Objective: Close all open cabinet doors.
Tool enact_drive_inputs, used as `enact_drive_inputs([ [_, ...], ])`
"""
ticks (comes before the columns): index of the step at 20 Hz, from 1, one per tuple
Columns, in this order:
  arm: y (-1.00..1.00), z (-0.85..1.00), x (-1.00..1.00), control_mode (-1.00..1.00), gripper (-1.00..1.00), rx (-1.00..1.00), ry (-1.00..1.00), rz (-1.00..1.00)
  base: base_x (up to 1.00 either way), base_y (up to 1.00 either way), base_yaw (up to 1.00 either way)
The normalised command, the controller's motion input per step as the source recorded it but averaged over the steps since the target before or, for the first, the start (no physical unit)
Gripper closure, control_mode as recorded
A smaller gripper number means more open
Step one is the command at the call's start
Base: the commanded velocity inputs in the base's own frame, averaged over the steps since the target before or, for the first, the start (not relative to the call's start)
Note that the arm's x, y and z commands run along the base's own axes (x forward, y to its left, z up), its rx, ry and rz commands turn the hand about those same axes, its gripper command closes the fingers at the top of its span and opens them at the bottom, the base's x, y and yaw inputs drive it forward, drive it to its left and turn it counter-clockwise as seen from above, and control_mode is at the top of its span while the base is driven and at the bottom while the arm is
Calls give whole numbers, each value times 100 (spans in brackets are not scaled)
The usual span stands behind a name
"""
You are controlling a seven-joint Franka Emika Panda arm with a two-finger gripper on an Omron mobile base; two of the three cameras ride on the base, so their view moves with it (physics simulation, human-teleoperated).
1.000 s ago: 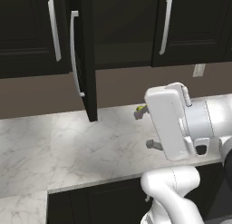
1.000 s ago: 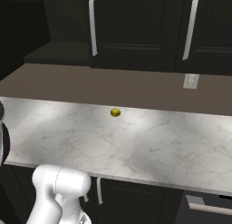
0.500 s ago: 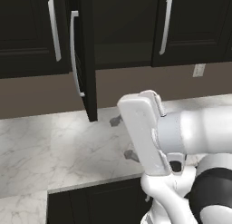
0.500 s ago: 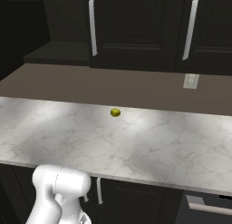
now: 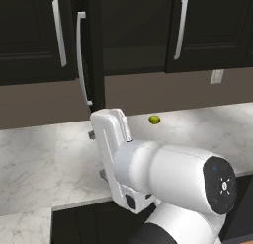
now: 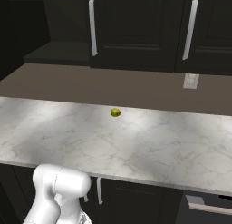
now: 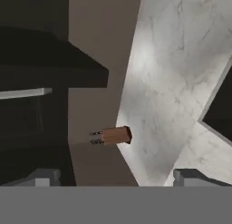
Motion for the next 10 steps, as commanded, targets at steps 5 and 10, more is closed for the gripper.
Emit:
enact_drive_inputs([
  [5, 45, 6, 27, -100, -100, 0, 7, -34, 0, 0, 0],
  [10, 7, 0, 51, -100, -100, 0, 3, -11, 0, 0, 0],
])
